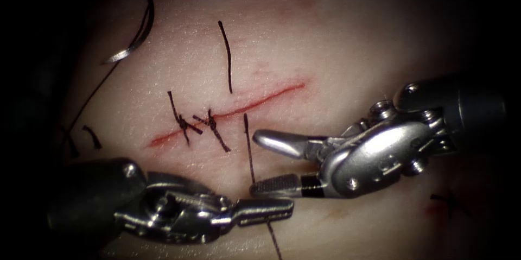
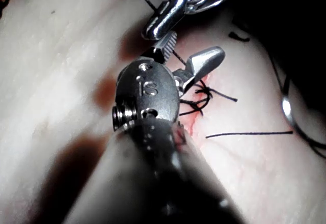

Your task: Wound Closure

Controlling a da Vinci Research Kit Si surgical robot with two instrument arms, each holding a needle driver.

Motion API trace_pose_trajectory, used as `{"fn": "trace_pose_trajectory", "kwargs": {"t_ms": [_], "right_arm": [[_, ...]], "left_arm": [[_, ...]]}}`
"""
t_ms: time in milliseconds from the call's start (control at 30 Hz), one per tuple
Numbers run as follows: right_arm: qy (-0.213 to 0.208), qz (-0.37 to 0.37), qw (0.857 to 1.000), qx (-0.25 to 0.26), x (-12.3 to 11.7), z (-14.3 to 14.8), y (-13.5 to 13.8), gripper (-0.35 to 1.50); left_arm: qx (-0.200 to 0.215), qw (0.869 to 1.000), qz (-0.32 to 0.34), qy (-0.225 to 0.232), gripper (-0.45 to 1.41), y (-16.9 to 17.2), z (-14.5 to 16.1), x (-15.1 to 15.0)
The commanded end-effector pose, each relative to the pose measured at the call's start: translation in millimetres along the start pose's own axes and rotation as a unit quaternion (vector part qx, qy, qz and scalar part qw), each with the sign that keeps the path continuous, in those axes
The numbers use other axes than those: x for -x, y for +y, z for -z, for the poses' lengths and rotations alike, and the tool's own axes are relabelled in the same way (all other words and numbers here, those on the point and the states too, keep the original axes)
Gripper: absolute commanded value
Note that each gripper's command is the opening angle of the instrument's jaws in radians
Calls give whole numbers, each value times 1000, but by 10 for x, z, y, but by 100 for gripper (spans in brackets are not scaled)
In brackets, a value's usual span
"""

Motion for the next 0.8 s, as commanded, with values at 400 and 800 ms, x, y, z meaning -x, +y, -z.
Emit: {"fn": "trace_pose_trajectory", "kwargs": {"t_ms": [400, 800], "right_arm": [[-3, 8, 1000, -1, 15, -10, -18, 86], [0, 11, 1000, -1, 19, -22, -20, 67]], "left_arm": [[-1, 1000, 0, 0, -45, -1, -6, 1], [-1, 1000, 1, 0, -45, -2, -6, -1]]}}
